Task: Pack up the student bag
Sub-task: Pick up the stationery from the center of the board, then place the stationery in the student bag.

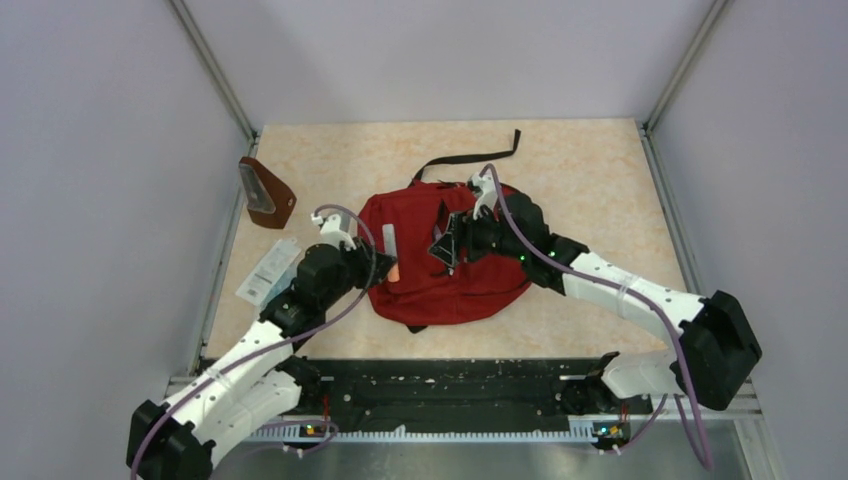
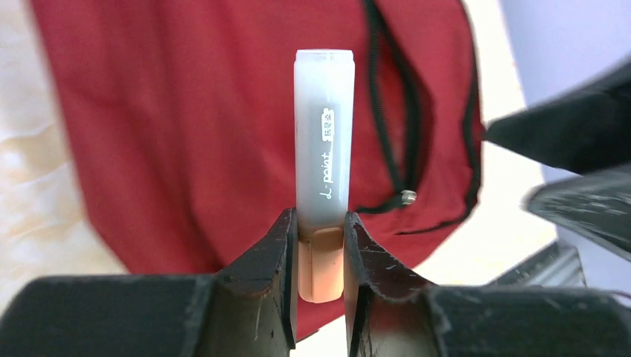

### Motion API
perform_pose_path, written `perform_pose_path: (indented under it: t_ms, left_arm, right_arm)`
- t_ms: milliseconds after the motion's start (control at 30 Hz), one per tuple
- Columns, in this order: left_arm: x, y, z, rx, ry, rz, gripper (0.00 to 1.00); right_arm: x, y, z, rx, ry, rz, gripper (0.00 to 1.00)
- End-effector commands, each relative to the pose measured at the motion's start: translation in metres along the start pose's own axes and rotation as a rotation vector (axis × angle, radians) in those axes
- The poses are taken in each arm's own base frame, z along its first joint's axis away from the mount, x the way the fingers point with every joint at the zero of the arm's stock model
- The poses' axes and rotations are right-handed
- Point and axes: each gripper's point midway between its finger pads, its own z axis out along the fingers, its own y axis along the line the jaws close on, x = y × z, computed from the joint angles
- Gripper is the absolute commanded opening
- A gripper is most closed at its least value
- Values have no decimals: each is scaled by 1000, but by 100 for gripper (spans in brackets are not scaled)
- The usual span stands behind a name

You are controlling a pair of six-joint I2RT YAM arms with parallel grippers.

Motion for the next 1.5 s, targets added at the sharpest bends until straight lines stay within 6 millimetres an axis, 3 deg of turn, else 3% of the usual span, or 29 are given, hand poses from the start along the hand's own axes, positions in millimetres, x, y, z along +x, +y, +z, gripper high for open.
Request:
perform_pose_path:
  t_ms: [0,167,367,467,567,600,633,700,867,1100,1200,1467]
  left_arm:
    - [-10,-64,0,251,-56,61,13]
    - [6,-97,5,344,-23,92,13]
    - [20,-116,11,376,8,129,13]
    - [22,-121,12,391,5,126,13]
    - [24,-121,13,389,9,125,17]
    - [24,-119,13,383,7,126,22]
    - [24,-119,13,377,9,127,36]
    - [18,-113,12,341,-14,128,56]
    - [-4,-86,7,179,-84,141,86]
    - [-19,-39,-2,-8,5,189,90]
    - [-24,-18,0,-44,27,136,90]
    - [-29,3,3,-78,32,96,90]
  right_arm:
    - [-25,33,10,-160,-47,69,67]
    - [-18,34,23,-171,-16,104,62]
    - [-15,28,27,-145,-6,115,50]
    - [-13,25,28,-132,-9,126,34]
    - [-15,21,27,-108,-24,129,8]
    - [-18,19,26,-94,-36,125,2]
    - [-21,15,26,-69,-48,107,0]
    - [-31,2,22,2,-69,77,0]
    - [-72,-27,16,114,-152,1,0]
    - [-100,-72,35,203,-196,-36,0]
    - [-88,-88,54,222,-136,-28,0]
    - [-36,-91,77,147,-4,61,0]
